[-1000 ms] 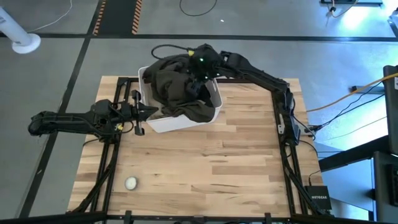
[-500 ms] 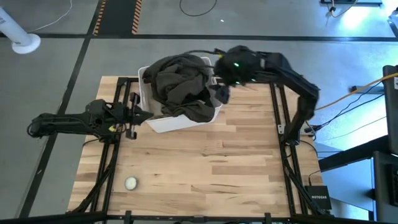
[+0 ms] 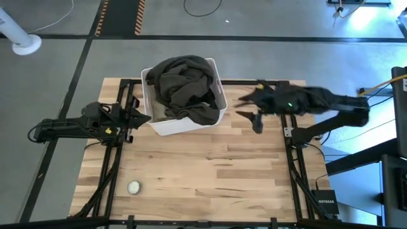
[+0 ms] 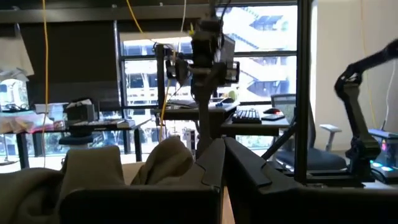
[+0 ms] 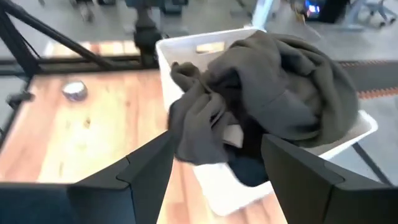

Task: Sort clothes
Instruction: Return to Home Position

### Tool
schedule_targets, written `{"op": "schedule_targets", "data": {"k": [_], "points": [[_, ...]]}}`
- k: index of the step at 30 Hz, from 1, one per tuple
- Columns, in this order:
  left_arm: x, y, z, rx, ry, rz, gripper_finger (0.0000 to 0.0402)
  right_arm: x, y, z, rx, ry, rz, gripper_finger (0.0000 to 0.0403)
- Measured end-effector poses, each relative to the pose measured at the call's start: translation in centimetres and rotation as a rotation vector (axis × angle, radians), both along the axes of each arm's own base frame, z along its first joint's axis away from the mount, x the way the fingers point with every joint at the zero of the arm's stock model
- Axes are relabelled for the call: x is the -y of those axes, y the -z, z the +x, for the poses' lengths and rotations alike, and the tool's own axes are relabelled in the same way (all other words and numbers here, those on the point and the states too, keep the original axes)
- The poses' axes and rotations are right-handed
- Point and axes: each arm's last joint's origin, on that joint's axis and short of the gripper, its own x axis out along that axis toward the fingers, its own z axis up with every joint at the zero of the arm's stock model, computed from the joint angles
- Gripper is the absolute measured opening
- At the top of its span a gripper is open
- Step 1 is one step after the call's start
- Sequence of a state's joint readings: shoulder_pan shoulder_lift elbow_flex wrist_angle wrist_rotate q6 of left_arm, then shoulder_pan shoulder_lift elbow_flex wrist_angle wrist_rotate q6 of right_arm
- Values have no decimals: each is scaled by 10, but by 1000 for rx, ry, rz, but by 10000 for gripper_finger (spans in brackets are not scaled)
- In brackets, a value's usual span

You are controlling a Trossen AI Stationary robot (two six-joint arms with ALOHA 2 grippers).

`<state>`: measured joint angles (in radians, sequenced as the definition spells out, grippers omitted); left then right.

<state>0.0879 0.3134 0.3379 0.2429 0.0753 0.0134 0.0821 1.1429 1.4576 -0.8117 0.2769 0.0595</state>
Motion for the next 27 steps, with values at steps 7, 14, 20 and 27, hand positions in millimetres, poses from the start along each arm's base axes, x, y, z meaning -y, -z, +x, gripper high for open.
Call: {"op": "schedule_targets", "data": {"k": [7, 14, 20, 27], "points": [[0, 2, 0, 2, -4, 15, 4, -7, 87, -36, 230, -35, 85, 259], [0, 3, 2, -7, -11, 44, 4, -8, 158, -51, 314, -42, 95, 259], [1, 19, 5, -161, 21, -73, 4, -8, 191, -52, 384, -35, 88, 259], [8, 35, 6, -142, 97, -81, 4, -7, 217, -58, 373, -51, 78, 259]]}}
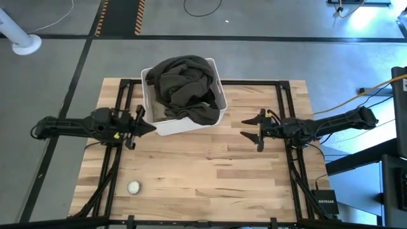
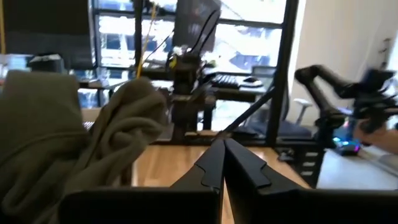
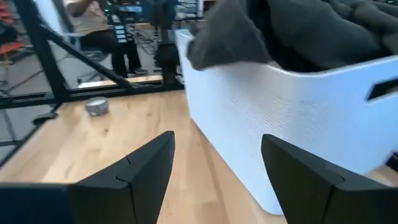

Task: Sort clothes
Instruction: Return to Home Position

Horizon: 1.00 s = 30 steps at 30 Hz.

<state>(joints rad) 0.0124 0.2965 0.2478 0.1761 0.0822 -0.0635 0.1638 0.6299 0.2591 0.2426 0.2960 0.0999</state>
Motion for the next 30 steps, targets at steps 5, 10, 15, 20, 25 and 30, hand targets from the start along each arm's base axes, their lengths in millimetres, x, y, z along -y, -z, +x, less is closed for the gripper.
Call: {"op": "schedule_targets", "data": {"k": [5, 10, 15, 20, 25, 30], "points": [[7, 6, -2, -2, 62, -10, 4, 3, 12, -6, 37, 55, -3, 260], [9, 18, -4, -8, 24, 19, 4, 3, 25, -12, 92, 19, -20, 260], [9, 34, -5, -34, 12, 4, 4, 2, 34, -16, 99, -36, -18, 260], [8, 49, -7, -1, 10, 6, 4, 1, 41, -17, 81, -65, -12, 260], [8, 58, -11, 36, 7, -2, 4, 1, 45, -19, 70, -81, -15, 260], [7, 58, -14, 46, 10, -16, 4, 5, 40, -25, 108, -78, -25, 260]]}}
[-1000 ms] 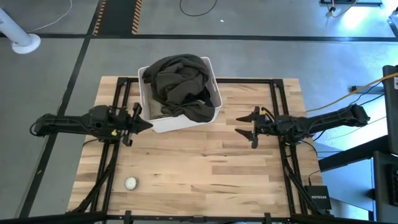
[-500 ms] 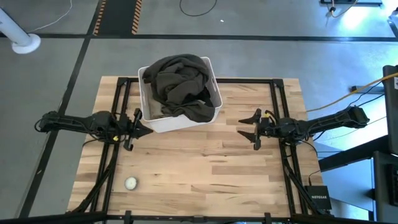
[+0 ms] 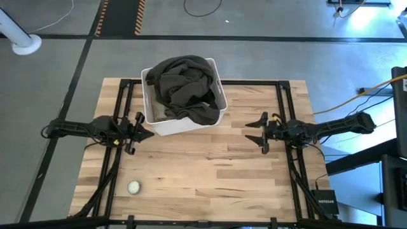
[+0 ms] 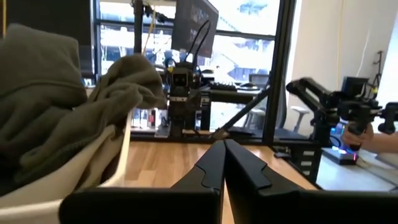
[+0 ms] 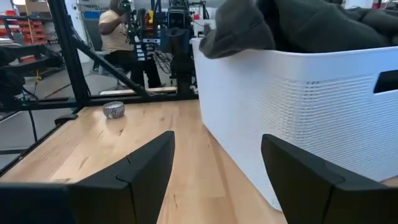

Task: Sort clothes
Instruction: Return to Home Position

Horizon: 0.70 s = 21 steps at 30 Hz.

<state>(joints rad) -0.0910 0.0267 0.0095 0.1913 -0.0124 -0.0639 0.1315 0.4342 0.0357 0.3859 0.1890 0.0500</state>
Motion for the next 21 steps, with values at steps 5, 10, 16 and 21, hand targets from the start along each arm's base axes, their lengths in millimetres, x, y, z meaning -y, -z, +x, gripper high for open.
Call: {"op": "schedule_targets", "data": {"k": [5, 10, 16, 21], "points": [[0, -2, -2, 20, 2, -10, 4, 6, -1, -8, 3, -86, 18, 260], [0, 0, -2, 5, 2, -8, 4, 12, -3, -17, 25, -74, 27, 260], [0, 4, -1, -44, 5, -29, 4, 15, 0, -24, 73, -46, 46, 260], [0, 7, 0, -75, 8, -50, 4, 15, 2, -27, 74, -49, 48, 260]]}}
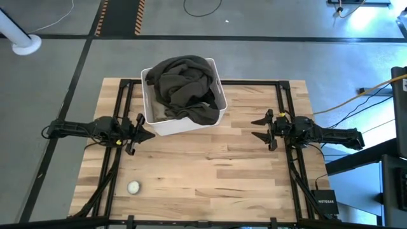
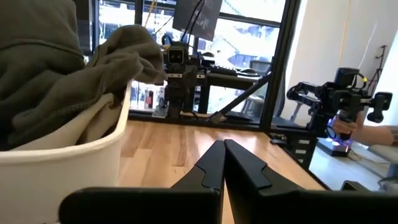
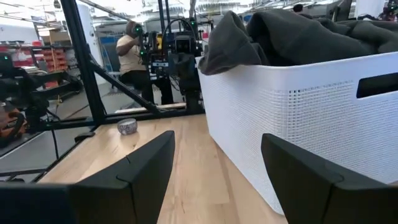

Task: Sort clothes
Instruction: Return to Home Position

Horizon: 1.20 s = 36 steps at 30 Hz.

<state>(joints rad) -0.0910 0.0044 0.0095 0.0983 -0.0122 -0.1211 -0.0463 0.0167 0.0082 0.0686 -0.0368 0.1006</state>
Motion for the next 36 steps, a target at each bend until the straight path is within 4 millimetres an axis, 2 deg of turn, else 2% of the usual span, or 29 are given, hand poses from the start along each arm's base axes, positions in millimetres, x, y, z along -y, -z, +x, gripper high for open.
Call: {"op": "schedule_targets", "data": {"k": [9, 14, 36], "points": [[-1, 9, 1, -92, -47, -26, 4, 1, 2, 0, -18, 38, -27, 260], [-3, 8, 1, -86, -99, -1, 4, 2, 3, 0, -32, 78, -29, 260], [-3, 8, 1, -86, -100, -1, 4, 2, 5, 0, -54, 74, -30, 260]]}}
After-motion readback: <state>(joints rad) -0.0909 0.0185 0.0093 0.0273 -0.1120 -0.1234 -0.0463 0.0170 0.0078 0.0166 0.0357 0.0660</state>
